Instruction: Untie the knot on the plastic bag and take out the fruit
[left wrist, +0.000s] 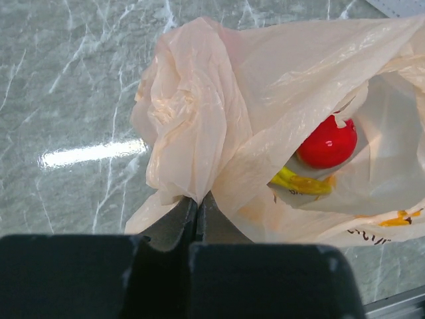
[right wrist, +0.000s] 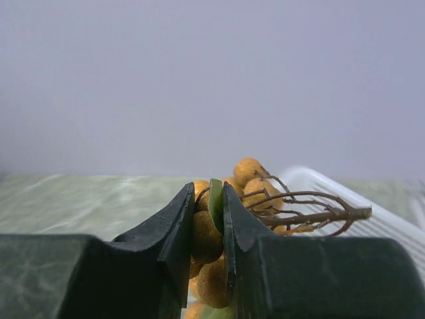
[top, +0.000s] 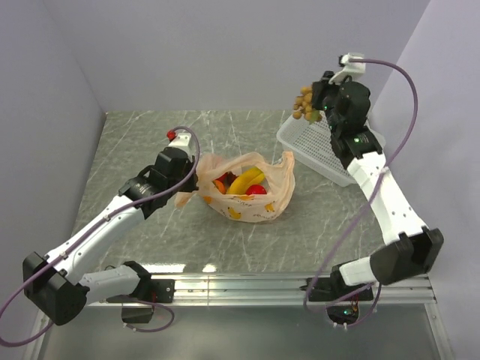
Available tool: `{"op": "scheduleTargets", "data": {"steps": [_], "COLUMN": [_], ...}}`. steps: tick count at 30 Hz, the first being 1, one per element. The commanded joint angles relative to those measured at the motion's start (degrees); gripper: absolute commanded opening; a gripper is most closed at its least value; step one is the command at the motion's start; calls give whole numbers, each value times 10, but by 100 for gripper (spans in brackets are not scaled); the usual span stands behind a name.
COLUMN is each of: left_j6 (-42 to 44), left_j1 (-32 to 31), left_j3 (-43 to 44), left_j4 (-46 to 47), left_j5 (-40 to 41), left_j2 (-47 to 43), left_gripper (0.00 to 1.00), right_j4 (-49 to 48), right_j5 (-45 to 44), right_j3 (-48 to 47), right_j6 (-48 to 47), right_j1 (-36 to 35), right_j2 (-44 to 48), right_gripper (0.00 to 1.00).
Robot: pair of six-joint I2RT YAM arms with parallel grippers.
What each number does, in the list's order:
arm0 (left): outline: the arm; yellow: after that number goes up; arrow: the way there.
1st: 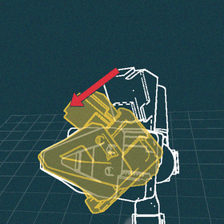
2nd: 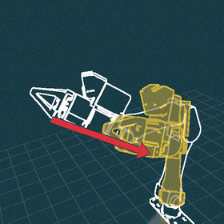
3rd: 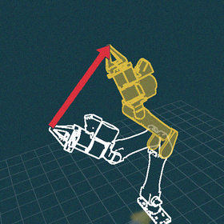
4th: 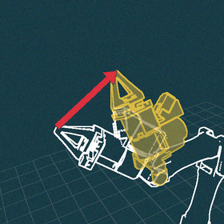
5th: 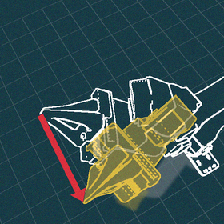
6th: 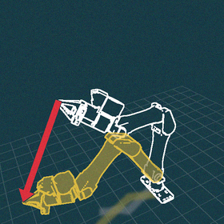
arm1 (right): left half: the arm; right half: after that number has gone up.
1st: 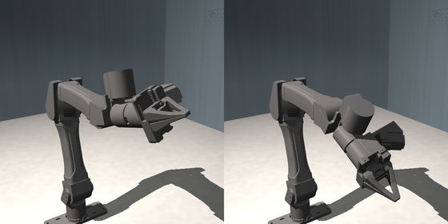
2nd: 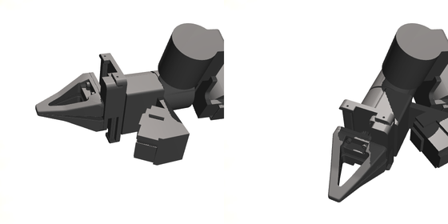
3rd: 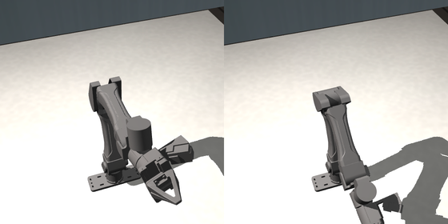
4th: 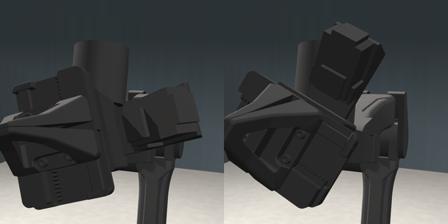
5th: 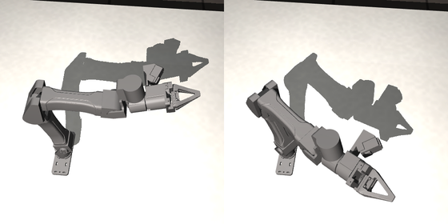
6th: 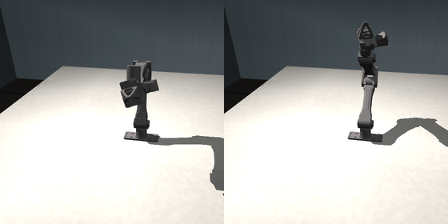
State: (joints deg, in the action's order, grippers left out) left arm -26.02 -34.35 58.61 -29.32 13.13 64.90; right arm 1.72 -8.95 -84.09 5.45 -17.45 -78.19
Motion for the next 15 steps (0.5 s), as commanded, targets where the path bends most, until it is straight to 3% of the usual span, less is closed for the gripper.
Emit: {"op": "scheduleTargets", "data": {"steps": [1,6,9,10,13,15], "left_j6": [24,18,15,14,14,12], "left_j1": [9,22,26,29,35,39], "left_j3": [-14,-38,-49,-49,-52,-53], "left_j4": [45,52,54,55,59,59], "left_j5": [-20,-61,-69,-75,-96,-106], "left_j2": [-36,-37,-40,-40,-38,-36], "left_gripper": [1,1,1,0,1,1], "right_j4": [-5,-16,-15,7,38,39], "right_j5": [-30,-27,-55,-73,-72,-71], "right_j3": [18,4,-11,-17,-20,9], "right_j6": [62,95,105,102,96,91], "right_j1": [78,150,167,168,161,144], "right_j2": [-48,-151,-194,-201,-184,-139], "right_gripper": [0,0,45,71,88,89]}}
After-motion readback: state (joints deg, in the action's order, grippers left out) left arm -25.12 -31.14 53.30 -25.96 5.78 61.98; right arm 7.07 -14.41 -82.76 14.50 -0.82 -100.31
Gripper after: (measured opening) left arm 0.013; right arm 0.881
